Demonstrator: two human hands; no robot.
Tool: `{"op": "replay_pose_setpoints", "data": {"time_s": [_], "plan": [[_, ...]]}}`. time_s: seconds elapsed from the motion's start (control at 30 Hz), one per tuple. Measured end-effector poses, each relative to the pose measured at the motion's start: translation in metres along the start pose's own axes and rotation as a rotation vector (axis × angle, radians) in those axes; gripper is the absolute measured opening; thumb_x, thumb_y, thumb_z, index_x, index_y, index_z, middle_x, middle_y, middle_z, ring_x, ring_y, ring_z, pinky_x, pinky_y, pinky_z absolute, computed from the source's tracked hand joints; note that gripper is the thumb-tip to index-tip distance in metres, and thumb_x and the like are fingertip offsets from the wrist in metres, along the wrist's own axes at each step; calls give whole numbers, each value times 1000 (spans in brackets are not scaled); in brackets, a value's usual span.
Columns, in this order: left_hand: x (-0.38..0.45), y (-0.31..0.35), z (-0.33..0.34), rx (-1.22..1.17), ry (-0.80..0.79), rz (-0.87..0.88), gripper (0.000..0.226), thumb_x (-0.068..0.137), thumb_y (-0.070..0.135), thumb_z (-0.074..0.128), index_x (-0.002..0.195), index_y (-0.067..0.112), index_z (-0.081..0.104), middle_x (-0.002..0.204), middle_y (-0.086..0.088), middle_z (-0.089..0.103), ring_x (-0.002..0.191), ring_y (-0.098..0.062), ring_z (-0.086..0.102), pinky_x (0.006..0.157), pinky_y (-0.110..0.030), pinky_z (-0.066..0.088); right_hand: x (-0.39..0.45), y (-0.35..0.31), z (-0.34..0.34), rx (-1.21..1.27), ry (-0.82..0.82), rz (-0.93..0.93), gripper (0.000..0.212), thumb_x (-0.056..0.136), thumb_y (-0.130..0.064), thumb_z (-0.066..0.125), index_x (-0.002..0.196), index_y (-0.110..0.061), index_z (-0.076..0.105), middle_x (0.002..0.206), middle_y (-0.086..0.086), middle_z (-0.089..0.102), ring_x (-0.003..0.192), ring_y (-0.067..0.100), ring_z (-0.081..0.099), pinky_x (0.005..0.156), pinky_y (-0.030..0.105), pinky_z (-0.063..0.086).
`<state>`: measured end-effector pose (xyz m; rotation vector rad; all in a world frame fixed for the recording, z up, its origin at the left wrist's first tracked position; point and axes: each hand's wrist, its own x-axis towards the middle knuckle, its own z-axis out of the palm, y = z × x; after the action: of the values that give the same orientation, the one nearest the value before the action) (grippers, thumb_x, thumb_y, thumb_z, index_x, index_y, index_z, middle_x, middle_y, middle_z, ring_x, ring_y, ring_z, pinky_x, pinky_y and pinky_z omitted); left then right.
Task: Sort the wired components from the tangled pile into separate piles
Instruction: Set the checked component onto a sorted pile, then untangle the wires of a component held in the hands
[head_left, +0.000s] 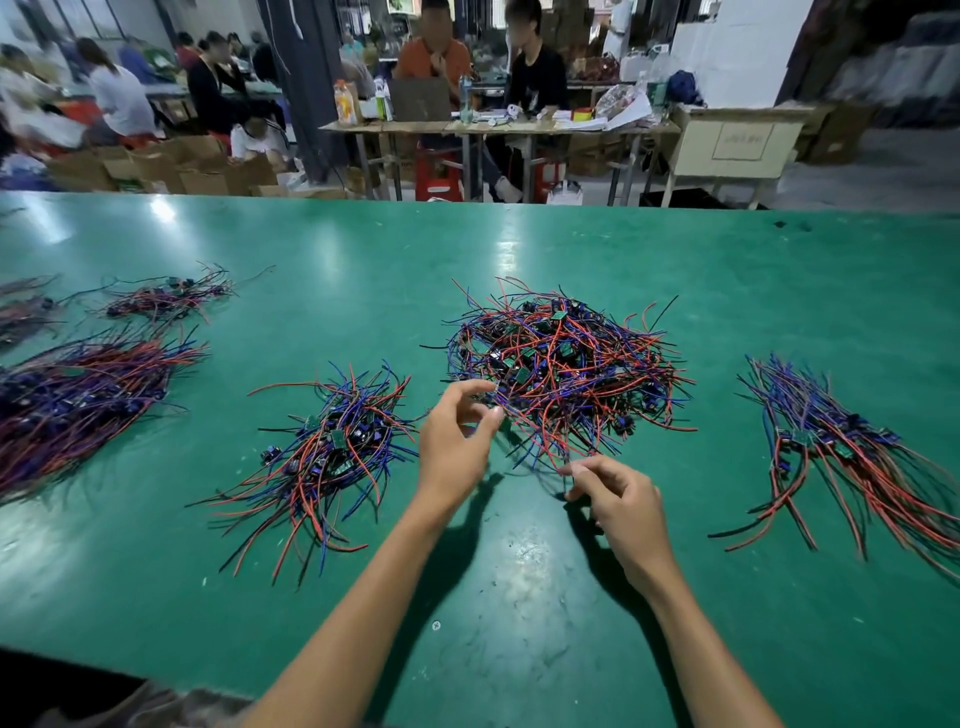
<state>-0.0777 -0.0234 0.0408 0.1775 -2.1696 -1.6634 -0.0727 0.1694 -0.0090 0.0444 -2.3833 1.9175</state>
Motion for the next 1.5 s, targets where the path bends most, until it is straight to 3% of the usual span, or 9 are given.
{"op": "replay_pose_setpoints", "data": {"time_s": [0.13,0.3,0.4,0.6,0.83,0.97,1.07,1.23,1.5], "plan": [[-27,6,11,-246,-184,-25,21,89,3,74,108,10,69,84,-5,66,76,-8,59,73,-23,53,-6,-5,-1,37,-54,-37,20,97,-45,62,92,-37,80,72,-5,74,51,-2,55,54,20,43],[-51,-2,25,-319,-360,-51,21,85,-5,75,102,6,70,86,-6,72,79,-14,65,78,-28,57,-11,-6,-4,133,-60,-80,16,99,-29,65,92,-34,79,77,-10,75,60,-3,60,57,12,45],[-59,-10,26,-256,-300,-70,24,81,-5,79,98,9,69,92,-13,72,85,-22,69,86,-39,58,-11,-4,-6,187,-57,-53,14,94,-14,71,95,-26,79,87,-6,78,72,0,66,61,16,49],[-75,-21,25,-53,-286,8,34,81,18,84,112,29,74,110,6,67,87,-10,68,82,-27,57,-13,-2,-9,270,-101,-62,13,91,2,70,95,-9,75,81,1,77,71,4,67,60,13,49],[-79,-29,14,276,-158,222,18,76,44,84,86,33,74,114,14,56,113,-5,52,96,-26,42,-19,-6,-12,334,-161,-68,10,91,2,69,94,-7,68,76,10,77,64,8,69,56,14,48],[-83,-31,13,298,-121,271,19,77,43,82,78,29,70,91,14,67,95,-5,59,90,-21,36,-23,-7,-12,330,-166,-72,10,89,-5,73,93,-11,65,83,13,78,70,15,71,58,18,50],[-83,-33,12,245,-125,187,18,78,41,82,75,35,66,80,17,69,85,-8,61,83,-14,35,-29,-5,-12,371,-79,-73,12,86,-13,76,89,-18,65,82,13,78,55,14,58,49,19,44],[-86,-36,12,135,-199,139,7,94,32,69,89,28,71,78,18,68,77,-9,64,71,-23,48,-33,-5,-13,323,-27,-78,16,79,-29,78,89,-20,70,65,1,68,52,8,56,47,16,42],[-88,-32,10,183,-233,188,20,100,41,58,95,27,71,73,21,62,64,0,53,62,-14,37,-33,-6,-11,303,-38,-75,15,78,-31,78,90,-23,74,68,-2,70,55,5,55,51,12,42]]}}
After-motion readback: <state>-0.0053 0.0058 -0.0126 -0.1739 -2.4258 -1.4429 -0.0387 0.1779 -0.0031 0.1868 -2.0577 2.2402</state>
